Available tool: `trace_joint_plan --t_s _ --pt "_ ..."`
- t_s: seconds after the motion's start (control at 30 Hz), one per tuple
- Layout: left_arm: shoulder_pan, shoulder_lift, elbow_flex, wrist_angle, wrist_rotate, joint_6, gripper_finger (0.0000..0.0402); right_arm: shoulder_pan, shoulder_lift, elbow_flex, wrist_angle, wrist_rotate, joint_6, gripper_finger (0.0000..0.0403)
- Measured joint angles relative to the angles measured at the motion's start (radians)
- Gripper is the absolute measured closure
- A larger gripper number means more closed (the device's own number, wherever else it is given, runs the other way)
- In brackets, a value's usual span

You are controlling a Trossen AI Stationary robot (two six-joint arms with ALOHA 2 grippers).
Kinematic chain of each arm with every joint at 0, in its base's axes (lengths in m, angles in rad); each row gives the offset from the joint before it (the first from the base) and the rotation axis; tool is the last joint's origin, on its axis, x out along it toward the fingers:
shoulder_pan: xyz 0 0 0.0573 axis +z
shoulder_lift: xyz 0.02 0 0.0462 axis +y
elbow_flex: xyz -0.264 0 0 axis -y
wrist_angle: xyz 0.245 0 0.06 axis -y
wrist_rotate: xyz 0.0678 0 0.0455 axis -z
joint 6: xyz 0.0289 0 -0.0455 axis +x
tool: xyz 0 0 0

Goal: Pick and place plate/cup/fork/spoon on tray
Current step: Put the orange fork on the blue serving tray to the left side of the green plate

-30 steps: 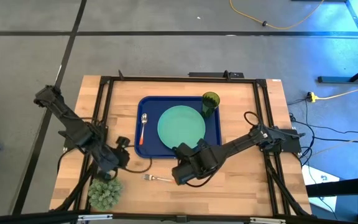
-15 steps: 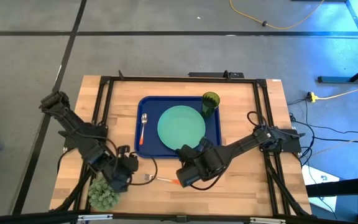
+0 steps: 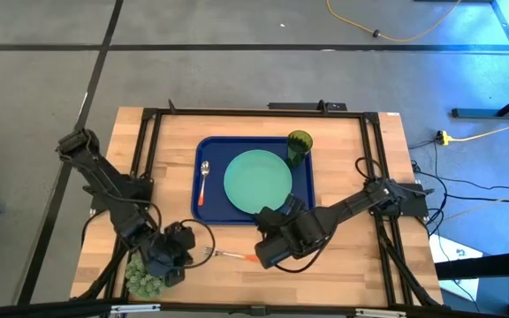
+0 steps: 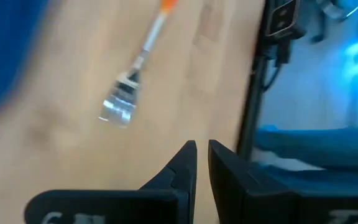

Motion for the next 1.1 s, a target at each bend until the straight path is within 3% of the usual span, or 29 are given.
trace_joint_plan --t_s 0.13,0.27,0.43,0.67,1.1 --pt "-0.018 -0.004 -0.123 0.191 -0.016 -0.148 0.0369 0.010 -0.014 0.000 0.000 0.019 -0.049 0.0399" --pt "-0.014 -0.004 -0.216 0.270 -0.062 -0.316 0.0369 0.016 -0.017 0.000 0.000 0.016 -0.081 0.0399" --pt "0.010 -0.004 -0.298 0.329 -0.019 -0.443 0.0369 0.014 -0.017 0.000 0.000 0.016 -0.108 0.0399" --pt "0.072 -0.004 -0.375 0.479 -0.006 -0.454 0.0369 0.015 -0.017 0.000 0.003 0.039 -0.130 0.0399" --pt "0.126 -0.004 -0.431 0.478 0.036 -0.443 0.0369 0.015 -0.016 0.000 0.003 0.030 -0.131 0.0399"
